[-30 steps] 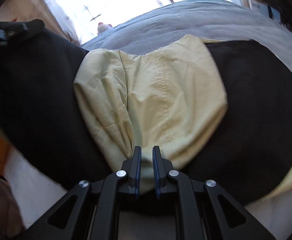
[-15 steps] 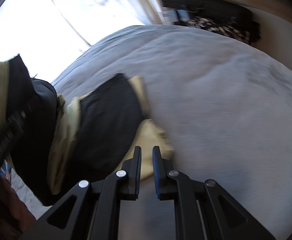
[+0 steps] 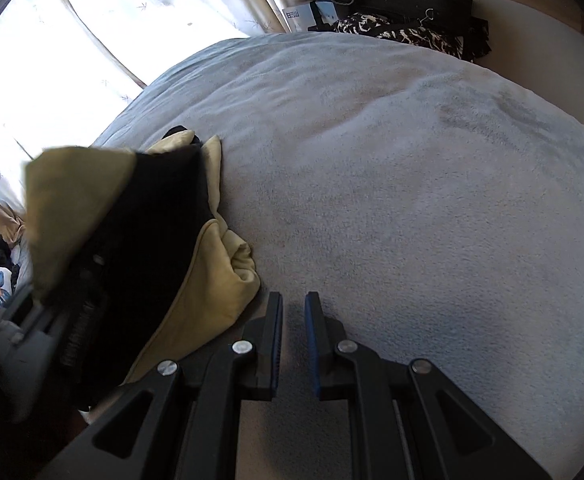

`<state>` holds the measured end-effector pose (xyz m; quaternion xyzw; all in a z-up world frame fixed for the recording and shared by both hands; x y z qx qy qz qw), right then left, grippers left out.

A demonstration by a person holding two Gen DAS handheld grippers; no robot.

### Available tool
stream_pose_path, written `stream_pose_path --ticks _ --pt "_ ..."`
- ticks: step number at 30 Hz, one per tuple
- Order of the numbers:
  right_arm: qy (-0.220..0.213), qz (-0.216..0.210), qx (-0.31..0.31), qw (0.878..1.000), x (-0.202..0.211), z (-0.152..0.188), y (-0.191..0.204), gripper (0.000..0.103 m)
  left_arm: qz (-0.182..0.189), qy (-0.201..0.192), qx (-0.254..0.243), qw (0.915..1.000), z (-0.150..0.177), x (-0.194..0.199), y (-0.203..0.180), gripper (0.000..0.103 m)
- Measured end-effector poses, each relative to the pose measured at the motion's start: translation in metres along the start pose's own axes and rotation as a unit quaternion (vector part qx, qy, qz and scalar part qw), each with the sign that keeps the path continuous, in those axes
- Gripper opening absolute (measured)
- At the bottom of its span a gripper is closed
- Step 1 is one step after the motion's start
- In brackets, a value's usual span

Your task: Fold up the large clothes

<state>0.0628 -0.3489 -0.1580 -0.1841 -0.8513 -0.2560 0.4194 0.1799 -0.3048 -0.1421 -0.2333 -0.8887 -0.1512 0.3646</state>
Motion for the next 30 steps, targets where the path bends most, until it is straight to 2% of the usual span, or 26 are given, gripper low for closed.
stream_pose_path --ticks 3,5,6,7,10,11,12,15,18,19,21,23,25,28,30 --pt "-0.003 0.001 0.004 1.000 0.008 -0.002 0.001 0.011 0.034 0.027 0.017 0.9989 0.006 0.002 0.009 0.026" --pt "-0.010 -0.001 0.008 1.000 0.016 -0.007 0.003 0.011 0.064 0.033 0.027 0.9971 0.006 0.014 0.017 0.056" --pt "-0.013 -0.005 0.012 1.000 0.020 -0.009 0.006 0.011 0.077 0.033 0.033 0.9959 0.006 0.023 0.023 0.081" --pt "-0.016 -0.008 0.014 1.000 0.024 -0.012 0.008 0.011 0.088 0.029 0.039 0.9949 0.006 0.034 0.028 0.092" --pt "-0.028 -0.028 0.024 0.999 0.040 -0.021 0.018 0.017 0.122 0.022 0.049 0.9911 0.005 0.068 0.048 0.093" --pt "-0.033 -0.033 0.027 0.999 0.044 -0.024 0.022 0.027 0.120 0.018 0.055 0.9910 0.007 0.080 0.058 0.093" --pt "-0.039 -0.042 0.033 0.998 0.050 -0.028 0.027 0.035 0.114 0.016 0.061 0.9915 0.007 0.086 0.066 0.093" --pt "-0.048 -0.068 0.062 0.995 0.061 -0.040 0.046 0.038 0.076 0.020 0.097 0.9922 0.015 0.099 0.106 0.093" --pt "-0.009 -0.092 0.097 0.991 0.048 -0.053 0.065 0.041 0.044 0.056 0.142 0.9872 0.034 0.090 0.151 0.093" --pt "0.010 -0.099 0.102 0.990 0.040 -0.057 0.069 0.041 0.038 0.080 0.163 0.9826 0.043 0.083 0.167 0.093" --pt "0.053 -0.112 0.110 0.986 0.019 -0.063 0.072 0.041 0.060 0.112 0.205 0.9705 0.060 0.071 0.192 0.093" --pt "0.085 -0.100 0.111 0.985 0.003 -0.065 0.071 0.041 0.091 0.134 0.248 0.9552 0.076 0.061 0.213 0.093" --pt "0.111 -0.092 0.120 0.982 -0.013 -0.068 0.069 0.041 0.106 0.149 0.268 0.9460 0.087 0.054 0.224 0.093" --pt "0.140 -0.076 0.135 0.978 -0.031 -0.065 0.066 0.041 0.130 0.154 0.275 0.9401 0.093 0.047 0.228 0.092" --pt "0.156 -0.086 0.143 0.974 -0.036 -0.063 0.066 0.041 0.142 0.154 0.268 0.9401 0.094 0.045 0.225 0.092"
Point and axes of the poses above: each gripper's, at about its wrist camera, not at the fingertips, and x roughly against the way its jaws point, y to its left, z to its underside, the point moved 1 cm from there along -x, roughly the way its jaws point, and after that the axes turned 2 degrees about z, right-handed, at the moved point
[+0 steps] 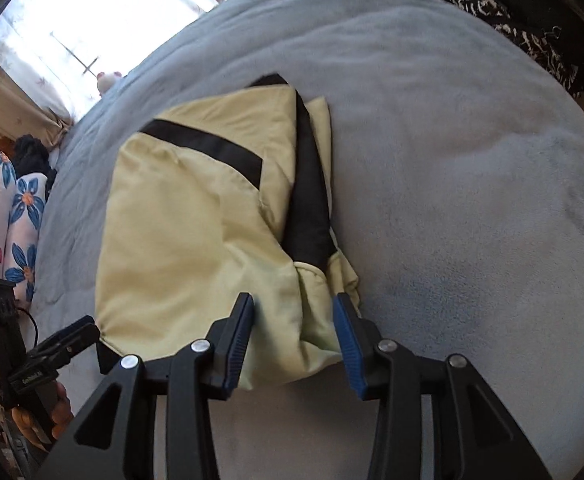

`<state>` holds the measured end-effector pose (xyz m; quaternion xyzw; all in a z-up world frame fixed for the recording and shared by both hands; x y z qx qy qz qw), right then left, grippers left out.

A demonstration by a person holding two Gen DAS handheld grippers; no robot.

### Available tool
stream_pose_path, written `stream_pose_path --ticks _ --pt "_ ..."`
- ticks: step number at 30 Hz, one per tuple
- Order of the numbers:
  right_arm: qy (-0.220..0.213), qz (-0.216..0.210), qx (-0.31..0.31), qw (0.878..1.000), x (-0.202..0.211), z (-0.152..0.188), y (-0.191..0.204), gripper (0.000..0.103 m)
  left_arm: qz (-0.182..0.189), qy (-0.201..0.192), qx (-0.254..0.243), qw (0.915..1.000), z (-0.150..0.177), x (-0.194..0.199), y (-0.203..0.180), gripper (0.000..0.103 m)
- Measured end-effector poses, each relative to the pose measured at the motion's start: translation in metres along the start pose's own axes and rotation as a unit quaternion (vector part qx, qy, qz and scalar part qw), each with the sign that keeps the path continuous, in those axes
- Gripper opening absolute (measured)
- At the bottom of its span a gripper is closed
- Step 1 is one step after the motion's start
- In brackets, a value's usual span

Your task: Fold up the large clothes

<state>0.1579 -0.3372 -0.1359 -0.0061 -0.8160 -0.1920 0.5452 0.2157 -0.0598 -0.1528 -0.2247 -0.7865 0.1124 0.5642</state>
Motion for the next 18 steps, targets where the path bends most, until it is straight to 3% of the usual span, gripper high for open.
stream_pose_path --ticks 2,4,6,10,12,14,16,18 --pt "0.013 -0.015 0.013 1.000 -0.006 0.000 0.003 0.041 0.004 0.006 -0.013 0.9999 0.001 -0.005 -0.007 0.089" --pt "0.024 -0.012 0.027 0.999 -0.013 0.001 0.006 0.041 0.007 0.012 -0.025 0.9996 0.002 -0.011 -0.015 0.072" --pt "0.021 -0.008 0.041 0.999 -0.015 0.002 0.010 0.020 -0.010 0.013 -0.036 0.9992 0.002 -0.016 -0.020 0.063" --pt "-0.024 -0.004 0.052 0.998 0.007 0.008 0.015 0.006 -0.034 -0.003 -0.058 0.9978 0.005 -0.009 -0.025 0.045" --pt "-0.045 0.006 0.047 0.998 0.013 0.017 0.010 0.003 -0.032 -0.012 -0.065 0.9973 0.010 -0.007 -0.023 0.043" --pt "-0.025 0.024 0.024 0.999 -0.007 0.029 -0.005 0.002 -0.034 -0.019 -0.073 0.9965 0.017 -0.009 -0.021 0.043" --pt "-0.002 0.012 0.004 1.000 -0.026 0.039 -0.017 0.002 -0.041 -0.022 -0.081 0.9956 0.022 -0.011 -0.022 0.043" --pt "-0.011 0.001 -0.006 1.000 -0.020 0.039 -0.019 0.004 -0.048 -0.029 -0.087 0.9946 0.023 -0.009 -0.025 0.045"
Point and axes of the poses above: each gripper's, at about its wrist camera, not at the fingertips, and x roughly against the way its jaws point, y to its left, z to its underside, the point moved 1 cm from there along -x, roughly the way its jaws point, and after that the axes turned 2 degrees about z, right-handed, at the moved point
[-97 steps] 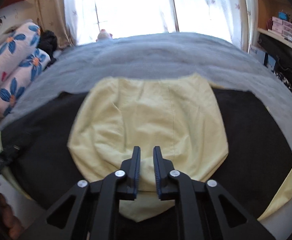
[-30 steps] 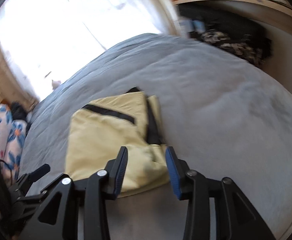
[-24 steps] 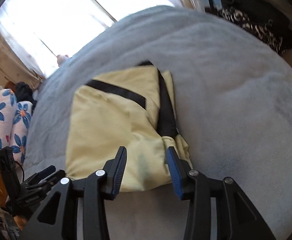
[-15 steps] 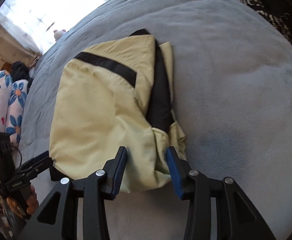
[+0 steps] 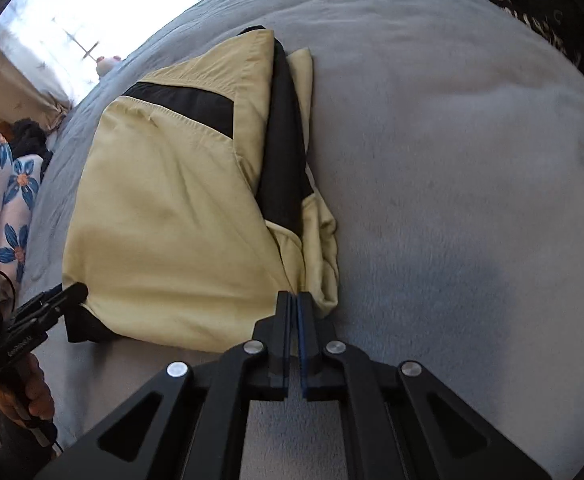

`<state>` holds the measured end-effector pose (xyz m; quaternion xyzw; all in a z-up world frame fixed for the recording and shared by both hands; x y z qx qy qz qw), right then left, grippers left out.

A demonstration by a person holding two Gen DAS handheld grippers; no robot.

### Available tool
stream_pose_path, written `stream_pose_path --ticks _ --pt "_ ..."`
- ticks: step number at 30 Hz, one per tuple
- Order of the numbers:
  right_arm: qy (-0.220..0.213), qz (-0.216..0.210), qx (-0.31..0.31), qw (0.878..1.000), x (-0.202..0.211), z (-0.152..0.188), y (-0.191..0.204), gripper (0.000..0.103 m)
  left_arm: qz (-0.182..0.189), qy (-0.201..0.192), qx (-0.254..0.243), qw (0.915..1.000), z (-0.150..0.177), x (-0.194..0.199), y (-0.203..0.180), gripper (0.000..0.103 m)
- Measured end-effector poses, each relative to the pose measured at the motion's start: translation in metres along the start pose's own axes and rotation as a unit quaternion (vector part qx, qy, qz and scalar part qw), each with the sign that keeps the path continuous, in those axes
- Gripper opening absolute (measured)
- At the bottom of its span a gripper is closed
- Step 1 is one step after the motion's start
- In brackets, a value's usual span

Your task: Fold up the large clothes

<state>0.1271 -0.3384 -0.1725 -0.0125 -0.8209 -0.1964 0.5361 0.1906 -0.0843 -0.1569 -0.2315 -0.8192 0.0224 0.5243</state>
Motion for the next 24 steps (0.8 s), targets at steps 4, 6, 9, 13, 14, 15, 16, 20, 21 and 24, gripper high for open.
stream_pose_path --ticks 4,6,9,13,14,15,16,20,21,24 --pt "-0.032 -0.031 -0.016 0.999 0.032 -0.019 0.005 0.007 0.006 0.009 0.006 0.9999 -0.006 0.010 -0.001 0.051" --pt "-0.052 -0.043 -0.015 0.998 0.041 -0.036 0.011 0.024 0.018 0.001 0.007 0.9998 -0.012 0.018 0.000 0.054" --pt "-0.058 -0.054 -0.019 0.997 0.034 -0.067 0.021 0.035 0.033 -0.019 0.012 0.9992 -0.029 0.027 0.004 0.057" --pt "-0.022 -0.064 -0.049 0.997 -0.002 -0.102 0.020 0.035 0.036 -0.019 0.029 0.9987 -0.053 0.020 0.014 0.057" --pt "-0.013 -0.064 -0.052 0.996 -0.009 -0.106 0.025 0.035 0.038 -0.016 0.033 0.9986 -0.058 0.017 0.016 0.057" --pt "-0.005 -0.058 -0.056 0.997 -0.016 -0.111 0.023 0.035 0.041 -0.012 0.036 0.9984 -0.063 0.012 0.019 0.057" --pt "0.001 -0.049 -0.059 0.997 -0.022 -0.115 0.022 0.035 0.041 -0.009 0.039 0.9984 -0.066 0.009 0.021 0.057" --pt "0.010 -0.048 -0.069 0.996 -0.034 -0.122 0.018 0.035 0.046 -0.001 0.049 0.9978 -0.073 0.000 0.027 0.057" --pt "0.013 -0.054 -0.071 0.996 -0.037 -0.123 0.017 0.035 0.047 0.001 0.051 0.9976 -0.075 -0.003 0.029 0.057" --pt "0.017 -0.062 -0.064 0.996 -0.043 -0.128 0.021 0.035 0.045 0.002 0.055 0.9974 -0.079 -0.009 0.031 0.057"
Point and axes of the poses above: each gripper's, at about its wrist camera, not at the fingertips, and x roughly against the way its jaws point, y to its left, z to its underside, the point moved 1 cm from there along -x, roughly the way its jaws point, and after that the axes turned 2 degrees about z, right-handed, at the moved point
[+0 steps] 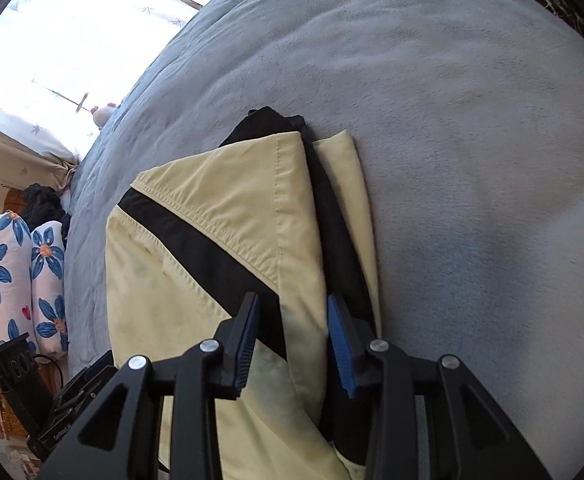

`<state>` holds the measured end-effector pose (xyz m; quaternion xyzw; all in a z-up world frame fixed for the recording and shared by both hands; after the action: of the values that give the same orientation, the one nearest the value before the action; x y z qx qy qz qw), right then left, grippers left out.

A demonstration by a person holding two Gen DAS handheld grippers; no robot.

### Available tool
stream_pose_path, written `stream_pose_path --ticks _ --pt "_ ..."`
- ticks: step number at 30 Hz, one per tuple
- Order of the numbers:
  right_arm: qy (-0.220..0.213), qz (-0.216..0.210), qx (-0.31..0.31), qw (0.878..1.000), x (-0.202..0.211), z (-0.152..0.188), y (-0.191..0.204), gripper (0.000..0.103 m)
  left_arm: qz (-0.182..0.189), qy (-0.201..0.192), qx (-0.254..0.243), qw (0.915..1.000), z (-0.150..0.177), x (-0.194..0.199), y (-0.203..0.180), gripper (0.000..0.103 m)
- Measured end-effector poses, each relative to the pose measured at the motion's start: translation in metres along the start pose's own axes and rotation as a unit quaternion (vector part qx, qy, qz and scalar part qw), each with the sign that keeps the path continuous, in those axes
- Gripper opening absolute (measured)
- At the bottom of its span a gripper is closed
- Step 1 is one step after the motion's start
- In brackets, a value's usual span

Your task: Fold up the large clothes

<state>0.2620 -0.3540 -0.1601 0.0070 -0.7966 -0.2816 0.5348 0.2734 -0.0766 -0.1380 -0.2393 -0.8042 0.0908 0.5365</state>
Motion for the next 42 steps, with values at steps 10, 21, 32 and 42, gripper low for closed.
stream_pose_path --ticks 10,21,32,42 --pt "-0.056 0.109 0.141 0.982 0.001 -0.008 0.024 0.003 -0.024 -0.004 -0.029 0.9993 -0.001 -0.007 -0.012 0.057" --pt "-0.024 0.039 0.087 0.995 0.005 -0.018 -0.003 0.019 -0.011 0.002 -0.027 0.9996 -0.009 -0.004 -0.003 0.059" --pt "-0.041 0.074 0.081 0.993 -0.021 -0.069 0.019 0.035 0.001 0.007 0.031 0.9995 -0.062 -0.035 0.029 0.068" --pt "-0.079 0.147 0.084 0.982 -0.003 -0.060 0.018 0.020 -0.055 -0.012 0.019 0.9982 -0.067 -0.040 0.033 0.061"
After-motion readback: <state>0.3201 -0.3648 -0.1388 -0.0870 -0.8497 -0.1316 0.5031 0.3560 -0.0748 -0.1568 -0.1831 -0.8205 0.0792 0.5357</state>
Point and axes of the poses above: each gripper's, at about its wrist camera, not at the fingertips, and x roughly against the way its jaws point, y to its left, z to its underside, the point moved 1 cm from there along -x, roughly the way its jaws point, and after that the axes turned 2 degrees about z, right-handed, at the moved point
